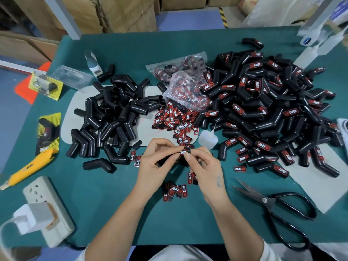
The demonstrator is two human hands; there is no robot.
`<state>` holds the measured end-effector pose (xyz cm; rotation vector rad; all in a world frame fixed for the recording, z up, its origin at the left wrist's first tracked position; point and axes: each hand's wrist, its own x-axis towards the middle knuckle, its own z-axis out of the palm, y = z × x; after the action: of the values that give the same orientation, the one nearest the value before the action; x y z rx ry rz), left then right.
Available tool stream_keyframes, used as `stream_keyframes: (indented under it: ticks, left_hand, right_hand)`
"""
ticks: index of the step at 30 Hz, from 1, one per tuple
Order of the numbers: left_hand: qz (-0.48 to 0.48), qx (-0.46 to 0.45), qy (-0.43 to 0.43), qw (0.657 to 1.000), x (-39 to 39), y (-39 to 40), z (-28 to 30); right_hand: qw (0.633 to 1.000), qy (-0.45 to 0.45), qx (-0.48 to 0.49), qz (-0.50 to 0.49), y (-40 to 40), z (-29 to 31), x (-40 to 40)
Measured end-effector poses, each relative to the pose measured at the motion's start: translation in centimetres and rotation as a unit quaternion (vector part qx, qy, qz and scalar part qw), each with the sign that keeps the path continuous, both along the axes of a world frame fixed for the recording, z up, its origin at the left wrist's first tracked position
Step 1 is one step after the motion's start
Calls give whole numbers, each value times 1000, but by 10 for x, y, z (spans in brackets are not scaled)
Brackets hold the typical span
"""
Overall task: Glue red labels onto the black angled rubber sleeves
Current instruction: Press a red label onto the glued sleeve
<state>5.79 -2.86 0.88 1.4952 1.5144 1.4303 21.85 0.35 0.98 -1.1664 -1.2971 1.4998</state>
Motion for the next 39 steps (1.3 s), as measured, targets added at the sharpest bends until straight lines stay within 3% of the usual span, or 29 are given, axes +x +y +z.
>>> stream_keyframes:
  ticks: [39]
  left_hand:
    - [26,30,-25,999,8,1,-5]
  right_hand:
    - [998,-28,51,36,-3,9,1]
